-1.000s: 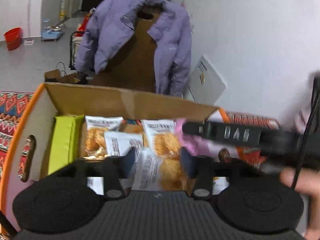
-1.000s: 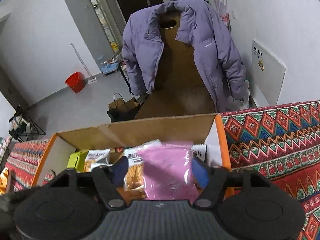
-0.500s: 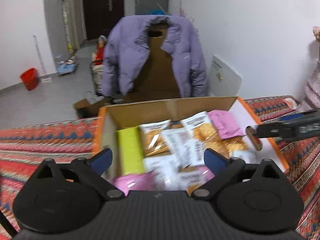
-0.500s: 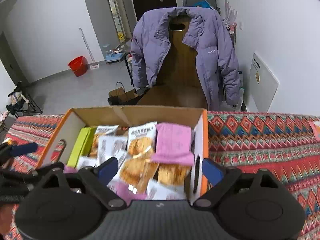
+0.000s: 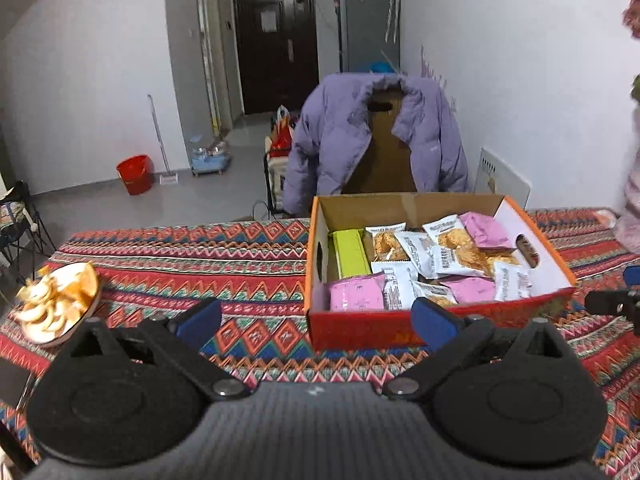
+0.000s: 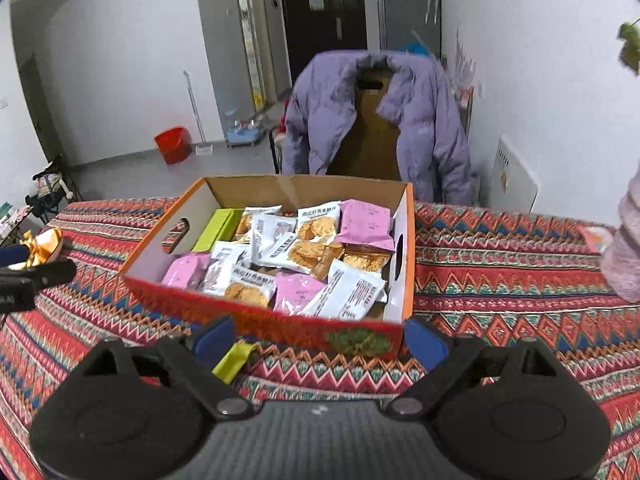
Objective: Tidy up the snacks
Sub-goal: 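Withdraw both tools from the box back toward the remaining packets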
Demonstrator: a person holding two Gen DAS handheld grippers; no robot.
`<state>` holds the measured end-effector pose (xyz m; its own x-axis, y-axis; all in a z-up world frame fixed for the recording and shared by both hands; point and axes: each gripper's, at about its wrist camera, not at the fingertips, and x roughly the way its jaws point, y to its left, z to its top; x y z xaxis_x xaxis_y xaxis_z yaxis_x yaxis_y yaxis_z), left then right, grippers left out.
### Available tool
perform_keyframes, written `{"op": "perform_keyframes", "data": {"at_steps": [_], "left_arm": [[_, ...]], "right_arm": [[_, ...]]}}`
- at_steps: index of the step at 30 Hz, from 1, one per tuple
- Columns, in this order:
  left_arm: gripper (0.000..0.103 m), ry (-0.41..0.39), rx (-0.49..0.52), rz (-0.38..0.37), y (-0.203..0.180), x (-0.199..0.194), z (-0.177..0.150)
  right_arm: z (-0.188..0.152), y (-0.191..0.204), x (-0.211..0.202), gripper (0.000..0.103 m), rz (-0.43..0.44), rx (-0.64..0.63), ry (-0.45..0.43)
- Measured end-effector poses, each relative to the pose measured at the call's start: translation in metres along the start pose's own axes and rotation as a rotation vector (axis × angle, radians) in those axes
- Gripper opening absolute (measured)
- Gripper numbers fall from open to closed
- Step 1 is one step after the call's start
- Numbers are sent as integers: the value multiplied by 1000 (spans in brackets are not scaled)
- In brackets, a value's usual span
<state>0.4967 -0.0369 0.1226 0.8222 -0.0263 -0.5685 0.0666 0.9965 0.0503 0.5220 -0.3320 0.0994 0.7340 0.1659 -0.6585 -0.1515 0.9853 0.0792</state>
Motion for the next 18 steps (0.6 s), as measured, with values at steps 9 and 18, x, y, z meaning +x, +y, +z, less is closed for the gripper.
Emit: {"op": "perform_keyframes", "data": {"at_steps": [9,18], "left_arm": [[103,-152,-21,28,16,-97,-80],[103,-177,10,35,10,-165,-162]], "right_arm": [[-85,18,-88,101,23,-20,-185],[-175,42,-149,102,-36,-54,-280]]}}
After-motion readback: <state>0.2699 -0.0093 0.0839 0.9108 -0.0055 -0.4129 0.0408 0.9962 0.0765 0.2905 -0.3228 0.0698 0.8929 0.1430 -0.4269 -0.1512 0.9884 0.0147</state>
